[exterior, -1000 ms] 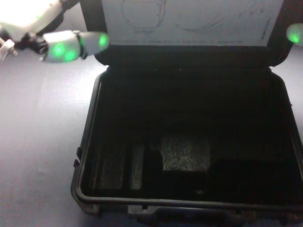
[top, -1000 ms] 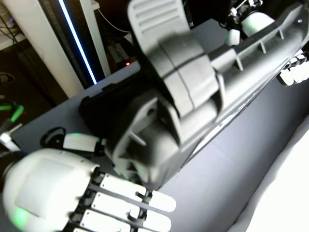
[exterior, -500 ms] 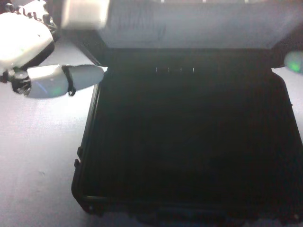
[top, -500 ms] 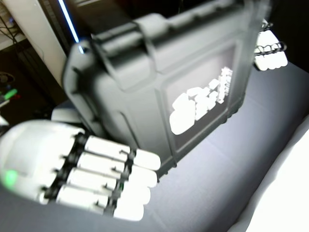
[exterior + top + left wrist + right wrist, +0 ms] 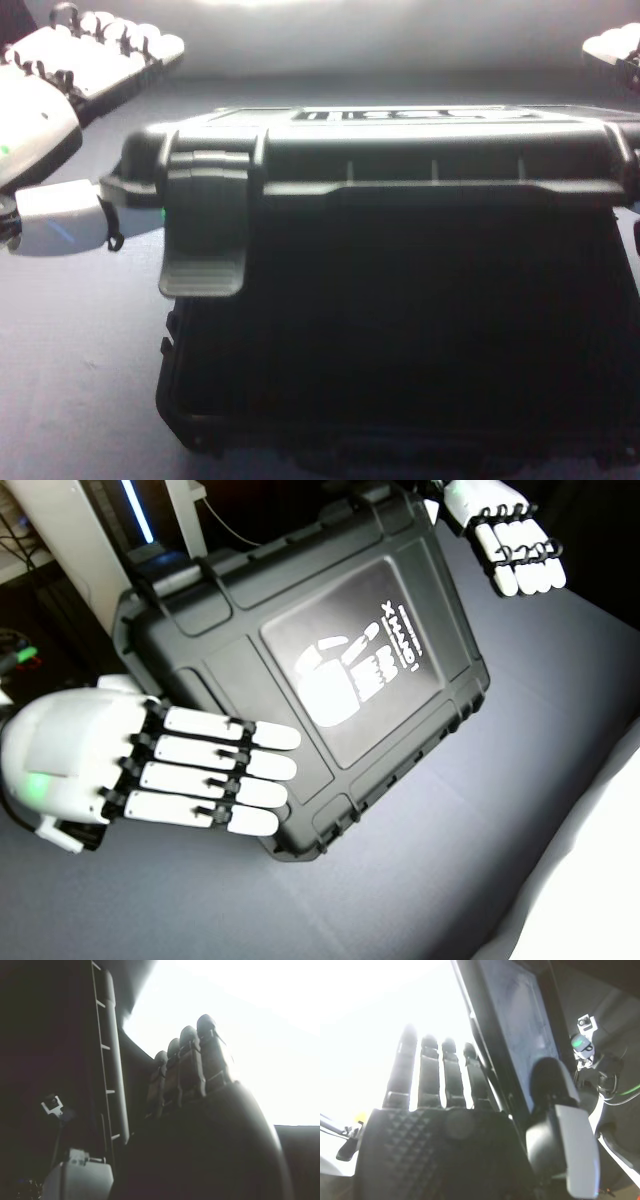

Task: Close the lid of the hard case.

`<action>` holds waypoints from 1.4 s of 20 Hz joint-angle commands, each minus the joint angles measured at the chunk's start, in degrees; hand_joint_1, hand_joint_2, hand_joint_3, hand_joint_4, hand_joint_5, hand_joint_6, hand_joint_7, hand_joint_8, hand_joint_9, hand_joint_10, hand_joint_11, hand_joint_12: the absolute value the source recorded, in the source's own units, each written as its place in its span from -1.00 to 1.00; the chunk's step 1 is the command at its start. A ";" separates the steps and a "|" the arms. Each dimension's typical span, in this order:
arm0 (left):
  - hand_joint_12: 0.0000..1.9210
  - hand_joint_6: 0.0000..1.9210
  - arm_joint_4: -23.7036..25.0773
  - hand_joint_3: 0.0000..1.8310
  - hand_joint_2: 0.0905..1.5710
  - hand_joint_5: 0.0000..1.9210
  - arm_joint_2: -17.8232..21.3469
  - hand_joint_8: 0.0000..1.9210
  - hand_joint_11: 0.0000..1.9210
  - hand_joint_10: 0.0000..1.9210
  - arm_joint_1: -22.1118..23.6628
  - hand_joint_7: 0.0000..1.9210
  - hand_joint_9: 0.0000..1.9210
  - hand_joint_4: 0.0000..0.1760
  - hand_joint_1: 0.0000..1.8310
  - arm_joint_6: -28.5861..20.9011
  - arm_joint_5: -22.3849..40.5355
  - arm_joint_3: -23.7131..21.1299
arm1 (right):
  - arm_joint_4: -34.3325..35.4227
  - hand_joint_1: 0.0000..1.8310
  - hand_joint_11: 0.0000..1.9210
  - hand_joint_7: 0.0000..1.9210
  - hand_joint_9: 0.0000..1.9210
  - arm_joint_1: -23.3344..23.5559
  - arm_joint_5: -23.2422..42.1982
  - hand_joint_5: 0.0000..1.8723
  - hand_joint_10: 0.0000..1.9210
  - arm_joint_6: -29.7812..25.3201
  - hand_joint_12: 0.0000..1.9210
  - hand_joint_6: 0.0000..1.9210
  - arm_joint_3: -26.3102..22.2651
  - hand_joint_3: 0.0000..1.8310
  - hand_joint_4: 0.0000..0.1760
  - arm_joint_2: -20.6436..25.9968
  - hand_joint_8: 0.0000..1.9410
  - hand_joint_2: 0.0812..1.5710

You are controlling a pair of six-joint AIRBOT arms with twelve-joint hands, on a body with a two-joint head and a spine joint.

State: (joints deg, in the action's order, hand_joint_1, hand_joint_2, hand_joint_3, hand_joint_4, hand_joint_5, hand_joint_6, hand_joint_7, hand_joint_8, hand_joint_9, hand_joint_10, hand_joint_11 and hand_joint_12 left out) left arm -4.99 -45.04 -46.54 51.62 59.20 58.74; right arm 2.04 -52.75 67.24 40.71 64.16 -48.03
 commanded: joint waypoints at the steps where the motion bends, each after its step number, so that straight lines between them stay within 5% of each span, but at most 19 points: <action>1: -0.89 -1.00 -1.11 -0.99 0.46 -0.92 1.15 -1.00 -0.98 -1.00 -0.06 -0.90 -0.91 -1.00 -1.00 -0.15 8.51 -0.10 | 2.40 -0.72 -1.00 -0.93 -0.92 0.17 8.18 -0.94 -1.00 -0.72 -0.71 -1.00 -0.08 -1.00 -1.00 0.94 -1.00 0.68; 5: -0.46 -1.00 -2.83 -0.99 0.44 -0.90 3.15 -1.00 -1.00 -0.99 -5.19 -0.88 -0.86 -1.00 -1.00 -0.51 12.29 -2.30 | 2.79 -0.70 -0.99 -0.93 -0.94 -3.20 9.35 -0.93 -1.00 -1.20 -0.85 -1.00 -1.61 -1.00 -1.00 2.43 -1.00 0.65; 14: -0.77 -1.00 -9.88 -0.99 0.59 -0.94 6.12 -1.00 -1.00 -1.00 -19.06 -0.93 -0.93 -1.00 -1.00 -1.36 22.86 -6.78 | 16.00 -0.85 -1.00 -0.91 -0.96 -24.04 24.63 -0.92 -1.00 -1.88 -0.92 -1.00 -6.65 -1.00 -1.00 7.88 -0.99 0.59; 16: -0.73 -1.00 -10.11 -1.00 0.50 -0.92 6.08 -1.00 -1.00 -0.99 -19.82 -0.88 -0.89 -1.00 -1.00 -1.36 24.72 -7.37 | 19.33 -0.86 -1.00 -0.88 -0.88 -28.67 29.70 -0.91 -1.00 -2.04 -0.61 -1.00 -7.91 -1.00 -1.00 8.94 -1.00 0.59; 21: -0.74 -1.00 -10.45 -0.99 0.53 -0.90 3.31 -1.00 -1.00 -1.00 -17.05 -0.91 -0.91 -1.00 -1.00 -1.49 25.91 -5.67 | 20.04 -0.84 -1.00 -0.91 -0.91 -28.80 32.86 -0.94 -1.00 -2.14 -0.68 -1.00 -7.74 -1.00 -1.00 8.07 -1.00 0.57; 22: -0.96 -0.99 -10.21 -0.98 0.61 -0.97 2.05 -1.00 -1.00 -1.00 -15.39 -0.99 -0.99 -1.00 -1.00 -1.62 25.88 -4.94 | 20.08 -0.79 -1.00 -0.91 -0.92 -28.11 33.71 -0.94 -1.00 -2.11 -0.68 -1.00 -7.78 -1.00 -1.00 7.70 -1.00 0.59; 28: -1.00 -1.00 -10.01 -0.99 0.70 -1.00 -0.79 -1.00 -1.00 -1.00 -12.93 -1.00 -1.00 -1.00 -1.00 -4.14 30.16 -3.11 | 16.39 -0.78 -1.00 -0.92 -0.92 -20.05 33.71 -0.92 -1.00 -1.75 -0.53 -1.00 -6.04 -1.00 -1.00 4.06 -1.00 0.61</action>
